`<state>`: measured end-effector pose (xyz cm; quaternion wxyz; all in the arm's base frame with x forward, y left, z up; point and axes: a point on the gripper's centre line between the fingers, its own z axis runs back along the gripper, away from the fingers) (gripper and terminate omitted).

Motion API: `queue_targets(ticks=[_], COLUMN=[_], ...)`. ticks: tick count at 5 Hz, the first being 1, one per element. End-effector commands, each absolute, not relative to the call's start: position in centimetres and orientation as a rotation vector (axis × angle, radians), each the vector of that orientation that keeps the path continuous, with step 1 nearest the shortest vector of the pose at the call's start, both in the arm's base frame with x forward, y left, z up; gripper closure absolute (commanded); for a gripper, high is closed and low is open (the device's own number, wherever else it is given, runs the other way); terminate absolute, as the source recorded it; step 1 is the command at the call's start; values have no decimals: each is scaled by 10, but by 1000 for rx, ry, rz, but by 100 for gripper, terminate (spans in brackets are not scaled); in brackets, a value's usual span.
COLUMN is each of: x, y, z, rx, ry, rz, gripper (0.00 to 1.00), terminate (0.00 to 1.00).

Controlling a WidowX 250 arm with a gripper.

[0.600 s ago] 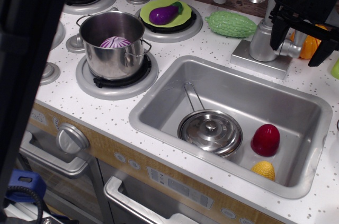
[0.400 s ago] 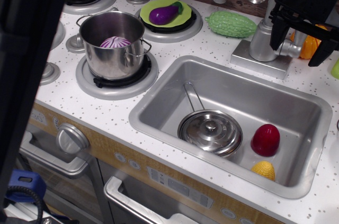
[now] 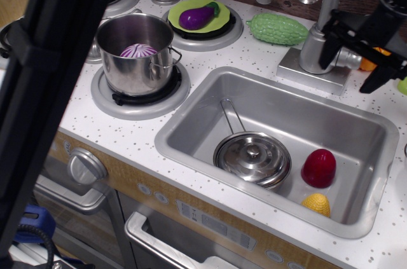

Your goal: Turn lever vertical to front

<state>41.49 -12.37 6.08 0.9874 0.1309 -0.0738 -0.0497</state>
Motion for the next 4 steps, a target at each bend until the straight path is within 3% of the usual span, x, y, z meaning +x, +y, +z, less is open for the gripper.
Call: queue_targets(ticks=[1, 4], x=[433, 456], y=[-123, -116], z=[107, 125], rx=[213, 144], ry=[-290, -361], rz=[-107, -147], gripper=[0, 0], terminate=[0, 0])
